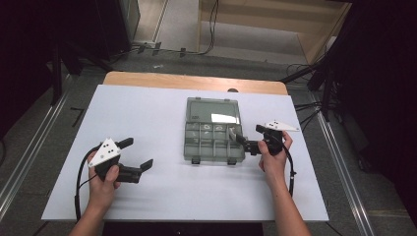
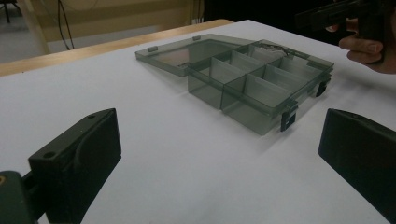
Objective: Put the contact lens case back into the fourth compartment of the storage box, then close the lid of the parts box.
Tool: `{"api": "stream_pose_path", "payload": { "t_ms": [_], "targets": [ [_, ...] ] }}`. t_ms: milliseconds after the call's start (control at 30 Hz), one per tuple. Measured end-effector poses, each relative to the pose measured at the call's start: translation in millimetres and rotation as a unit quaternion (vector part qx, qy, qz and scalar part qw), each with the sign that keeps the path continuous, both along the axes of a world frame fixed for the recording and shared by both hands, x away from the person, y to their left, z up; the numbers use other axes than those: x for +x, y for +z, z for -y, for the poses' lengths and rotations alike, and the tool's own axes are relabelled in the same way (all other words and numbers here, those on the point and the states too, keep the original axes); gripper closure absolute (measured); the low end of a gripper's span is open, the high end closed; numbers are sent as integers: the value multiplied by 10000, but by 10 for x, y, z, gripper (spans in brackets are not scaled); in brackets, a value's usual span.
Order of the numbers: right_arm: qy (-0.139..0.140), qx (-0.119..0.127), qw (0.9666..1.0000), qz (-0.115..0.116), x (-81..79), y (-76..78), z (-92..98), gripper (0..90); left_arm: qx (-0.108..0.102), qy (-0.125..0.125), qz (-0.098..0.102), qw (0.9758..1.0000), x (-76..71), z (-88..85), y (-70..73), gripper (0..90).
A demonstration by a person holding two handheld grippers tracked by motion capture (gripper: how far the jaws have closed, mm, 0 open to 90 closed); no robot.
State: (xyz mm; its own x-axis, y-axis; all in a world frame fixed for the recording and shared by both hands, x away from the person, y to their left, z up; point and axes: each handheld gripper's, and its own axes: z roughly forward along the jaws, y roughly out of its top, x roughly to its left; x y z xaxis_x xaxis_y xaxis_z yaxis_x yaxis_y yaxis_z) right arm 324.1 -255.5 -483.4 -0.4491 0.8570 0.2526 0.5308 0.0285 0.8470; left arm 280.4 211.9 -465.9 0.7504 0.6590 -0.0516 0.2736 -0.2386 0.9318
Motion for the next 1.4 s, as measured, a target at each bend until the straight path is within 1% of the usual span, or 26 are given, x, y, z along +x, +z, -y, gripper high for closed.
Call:
{"api": "stream_pose_path", "payload": {
  "t_ms": [100, 233, 300, 400, 500, 567, 700, 833, 900, 967, 1033, 1100, 1233, 1300, 1333, 1367, 1400],
  "targets": [
    [-8, -1, 10000, 4, -2, 1, 20, 0, -48, -37, 0, 10000, 60, 55, 18, 0],
    [-33, 22, 10000, 23, -6, 5, 48, 0, -10, -77, 41, 10000, 132, 148, 50, 0],
    [-43, 15, 10000, 21, -2, 2, 58, 0, -28, -87, 36, 10000, 174, 195, 60, 0],
    [-72, 72, 9999, 2, 8, 1, 69, 0, -40, -132, 27, 9999, 238, 258, 74, 0],
    [-50, 73, 10000, 1, 27, -2, 68, 0, -70, -176, 10, 9998, 307, 326, 84, 0],
    [-55, 69, 10000, -30, 44, 1, 59, 0, -122, -211, 3, 9997, 358, 368, 83, 0],
    [-76, 20, 9999, -82, 91, 12, 37, 0, -105, -200, -31, 9997, 480, 444, 47, 0],
    [-71, 51, 9999, -95, 147, 24, 23, 0, -163, -196, -194, 9995, 627, 489, -15, 0],
    [-57, 70, 9999, -93, 173, 31, 17, 0, -353, -248, -349, 9985, 702, 506, -32, 0],
    [-56, 95, 9999, -81, 204, 37, 15, 0, -330, -243, -316, 9987, 742, 533, -35, 0],
    [-51, 146, 9999, -75, 227, 32, 12, 0, -325, -255, -338, 9986, 789, 565, -34, 0],
    [-39, 153, 9998, -115, 259, 25, 3, 0, -232, -248, -300, 9990, 837, 601, -30, 0],
    [-21, 144, 9998, -129, 329, 25, -19, 0, -240, -230, -351, 9988, 944, 658, -37, 0],
    [36, 140, 9998, -129, 360, 27, -27, 0, -286, -217, -371, 9987, 999, 689, -44, 0],
    [36, 102, 9999, -112, 375, 28, -32, 11, -285, -213, -366, 9987, 1023, 700, -46, 0],
    [16, 105, 9999, -110, 388, 28, -38, 31, -303, -210, -371, 9986, 1048, 715, -49, 0],
    [32, 115, 9999, -124, 409, 23, -40, 31, -302, -201, -383, 9986, 1068, 724, -51, 0]
  ]
}}
